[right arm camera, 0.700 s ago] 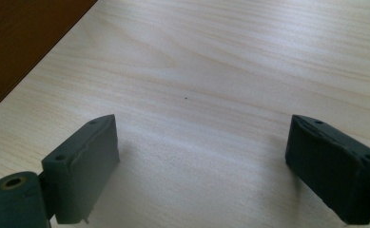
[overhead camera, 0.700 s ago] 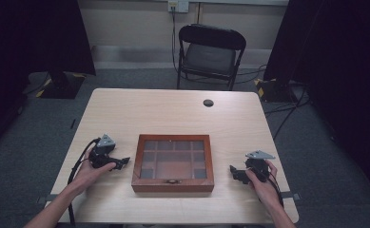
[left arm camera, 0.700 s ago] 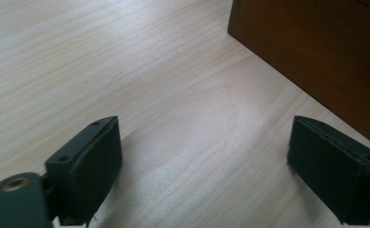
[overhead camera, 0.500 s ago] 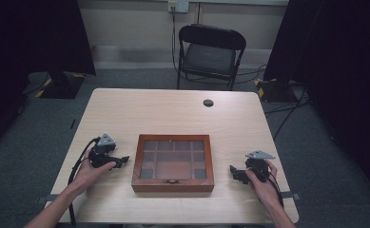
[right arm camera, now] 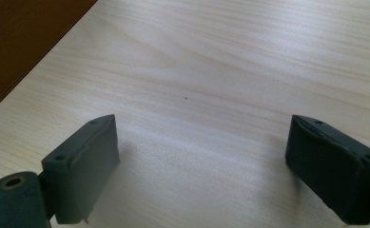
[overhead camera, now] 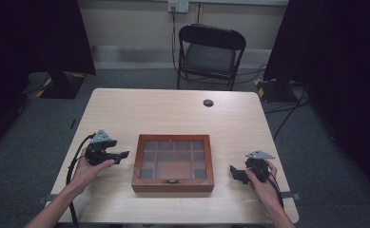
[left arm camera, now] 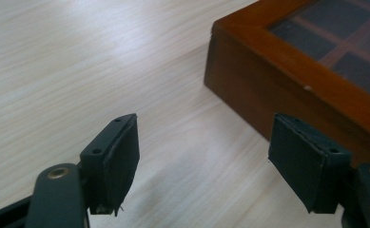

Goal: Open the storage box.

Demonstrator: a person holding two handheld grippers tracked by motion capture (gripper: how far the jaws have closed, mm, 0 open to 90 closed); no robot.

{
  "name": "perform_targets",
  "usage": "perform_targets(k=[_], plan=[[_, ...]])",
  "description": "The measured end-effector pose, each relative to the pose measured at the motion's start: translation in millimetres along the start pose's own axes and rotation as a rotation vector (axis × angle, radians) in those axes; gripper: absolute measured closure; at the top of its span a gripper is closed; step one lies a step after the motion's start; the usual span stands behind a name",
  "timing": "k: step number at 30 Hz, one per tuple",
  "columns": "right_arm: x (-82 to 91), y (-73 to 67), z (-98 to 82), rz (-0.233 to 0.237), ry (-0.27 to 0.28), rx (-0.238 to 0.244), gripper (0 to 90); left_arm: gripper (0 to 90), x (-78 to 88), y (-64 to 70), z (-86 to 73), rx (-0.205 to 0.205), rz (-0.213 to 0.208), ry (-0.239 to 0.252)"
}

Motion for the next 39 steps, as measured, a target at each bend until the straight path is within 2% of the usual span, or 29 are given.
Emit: perform_targets(k=[4,8,9,13,14,16,21,22,26,32,39], plan=[[0.0,0.0,0.0,0.000,0.000,0.000,10.1,27.0,6.0,4.0,7.7,0.005,-0.006,0.034],[0.0,0.0,0.0,0.000,-0.001,0.000,10.1,28.1,11.5,15.5,15.6,0.010,-0.041,0.063],[0.0,0.0,0.0,0.000,0.000,-0.001,10.1,28.7,13.9,22.0,19.9,0.014,-0.053,0.078],[0.0,0.0,0.0,0.001,0.000,0.000,10.1,29.6,15.8,29.7,24.3,0.010,-0.075,0.069],[0.0,0.0,0.0,0.000,0.000,0.000,10.1,30.3,16.0,37.1,26.6,0.013,-0.102,0.067],[0.0,0.0,0.0,0.001,0.000,0.000,10.1,30.6,15.8,40.2,27.6,0.005,-0.108,0.067],[0.0,0.0,0.0,0.001,-0.001,0.000,10.1,32.0,15.2,58.7,33.4,-0.014,-0.163,0.065],[0.0,0.0,0.0,0.001,-0.001,0.000,10.1,32.2,15.2,58.7,33.4,-0.014,-0.163,0.065],[0.0,0.0,0.0,0.001,-0.001,-0.001,10.0,32.5,15.1,72.2,38.1,-0.026,-0.195,0.072],[0.0,0.0,0.0,0.001,0.000,0.000,10.0,34.2,12.2,86.6,40.7,-0.052,-0.223,0.052],[0.0,0.0,0.0,0.001,0.000,-0.001,10.0,35.9,11.8,103.4,44.3,-0.056,-0.278,0.051]])
Point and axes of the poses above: each handheld gripper's, and its own axes: x roughly backward along the jaws, z roughly out of its top, y roughly to its right, the point moved 9 cm from there along -x, roughly forward along the jaws, and after that the axes turned 3 degrees about -z, right-handed, at the moved point
